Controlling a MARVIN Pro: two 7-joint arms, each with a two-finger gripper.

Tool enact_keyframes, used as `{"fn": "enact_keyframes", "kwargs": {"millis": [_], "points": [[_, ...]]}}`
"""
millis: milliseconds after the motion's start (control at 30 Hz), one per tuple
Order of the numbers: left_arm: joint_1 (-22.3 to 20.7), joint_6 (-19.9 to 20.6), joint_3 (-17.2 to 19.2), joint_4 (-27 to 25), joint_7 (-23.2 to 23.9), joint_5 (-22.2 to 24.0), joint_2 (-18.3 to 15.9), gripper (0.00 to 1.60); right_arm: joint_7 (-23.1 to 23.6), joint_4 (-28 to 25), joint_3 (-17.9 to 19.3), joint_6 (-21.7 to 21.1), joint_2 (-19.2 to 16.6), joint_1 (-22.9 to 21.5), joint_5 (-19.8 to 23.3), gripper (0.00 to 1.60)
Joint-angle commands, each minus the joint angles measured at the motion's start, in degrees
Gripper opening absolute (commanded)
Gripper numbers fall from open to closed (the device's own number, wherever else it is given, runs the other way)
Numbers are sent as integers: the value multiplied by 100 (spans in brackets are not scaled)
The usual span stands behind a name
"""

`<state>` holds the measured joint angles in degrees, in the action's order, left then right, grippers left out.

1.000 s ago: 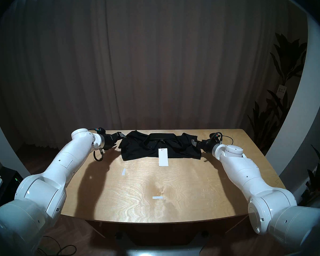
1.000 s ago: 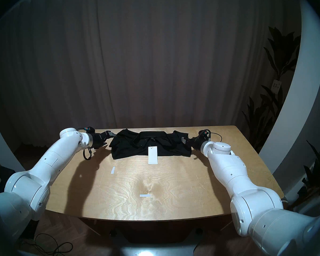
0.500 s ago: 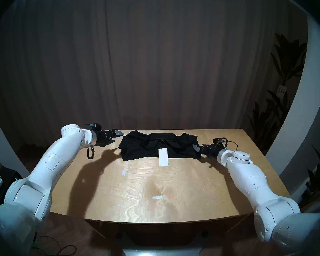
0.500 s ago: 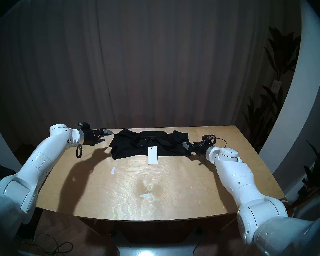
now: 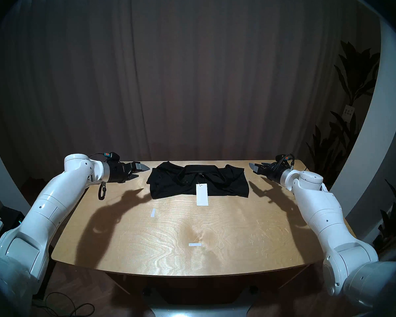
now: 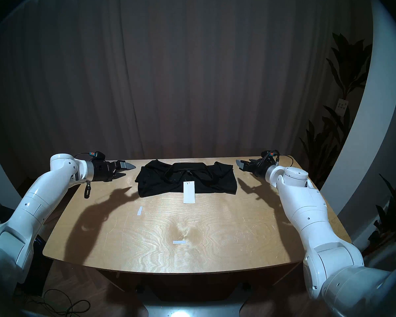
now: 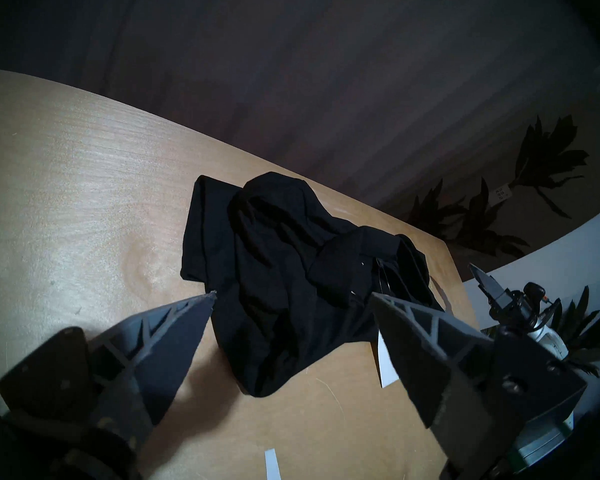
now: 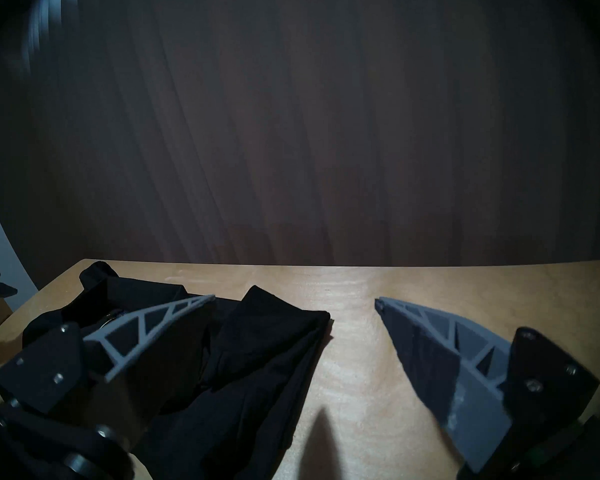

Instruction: Fold the shirt by bringing both sleeves in and then folding it in half

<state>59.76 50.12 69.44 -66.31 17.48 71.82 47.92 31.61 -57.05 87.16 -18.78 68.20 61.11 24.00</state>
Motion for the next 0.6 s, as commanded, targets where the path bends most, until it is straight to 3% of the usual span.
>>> {"fn": "enact_keyframes", "kwargs": {"millis": [0, 300, 567], "points": [[261, -13, 185, -466, 108, 113, -294, 139, -427, -469, -109, -678, 23, 28, -90, 160], [603, -78, 376, -845, 85, 257, -397, 137, -1124, -811, -150, -1774, 158, 3, -6, 160], [799, -210, 522, -1081, -57, 341, -390, 139, -1672, -1113, 142, -2643, 399, 60, 379, 160]]}}
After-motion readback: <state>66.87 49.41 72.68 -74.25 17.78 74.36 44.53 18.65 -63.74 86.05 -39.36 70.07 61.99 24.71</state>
